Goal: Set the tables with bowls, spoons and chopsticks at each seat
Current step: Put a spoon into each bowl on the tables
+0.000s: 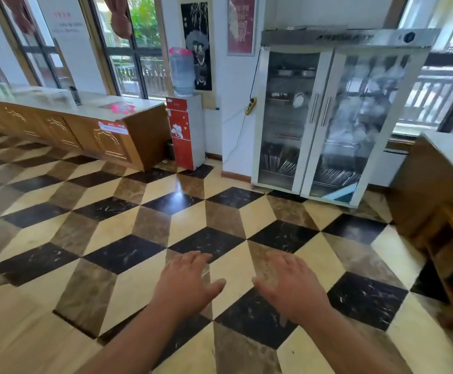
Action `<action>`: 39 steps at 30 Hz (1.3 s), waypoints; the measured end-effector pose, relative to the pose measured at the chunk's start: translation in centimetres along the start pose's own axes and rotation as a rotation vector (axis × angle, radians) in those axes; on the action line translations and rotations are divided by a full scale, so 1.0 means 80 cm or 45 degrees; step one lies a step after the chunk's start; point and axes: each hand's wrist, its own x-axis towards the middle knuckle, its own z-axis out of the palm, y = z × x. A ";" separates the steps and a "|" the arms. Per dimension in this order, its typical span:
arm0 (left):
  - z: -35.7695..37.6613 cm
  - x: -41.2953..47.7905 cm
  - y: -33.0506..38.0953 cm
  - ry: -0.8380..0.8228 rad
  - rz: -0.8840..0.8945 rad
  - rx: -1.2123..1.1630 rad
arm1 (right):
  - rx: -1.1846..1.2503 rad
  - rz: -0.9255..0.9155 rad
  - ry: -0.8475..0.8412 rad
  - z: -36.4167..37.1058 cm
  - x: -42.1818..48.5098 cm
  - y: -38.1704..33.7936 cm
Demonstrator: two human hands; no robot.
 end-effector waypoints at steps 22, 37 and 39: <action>-0.187 0.554 -0.134 0.119 -0.090 0.064 | 0.016 -0.188 0.080 -0.151 0.582 -0.128; -0.323 0.651 -0.411 0.316 -1.000 -0.093 | -0.113 -1.010 -0.219 -0.110 0.942 -0.515; -0.328 0.637 -0.454 0.354 -1.098 -0.176 | -0.128 -1.103 -0.226 -0.095 0.953 -0.575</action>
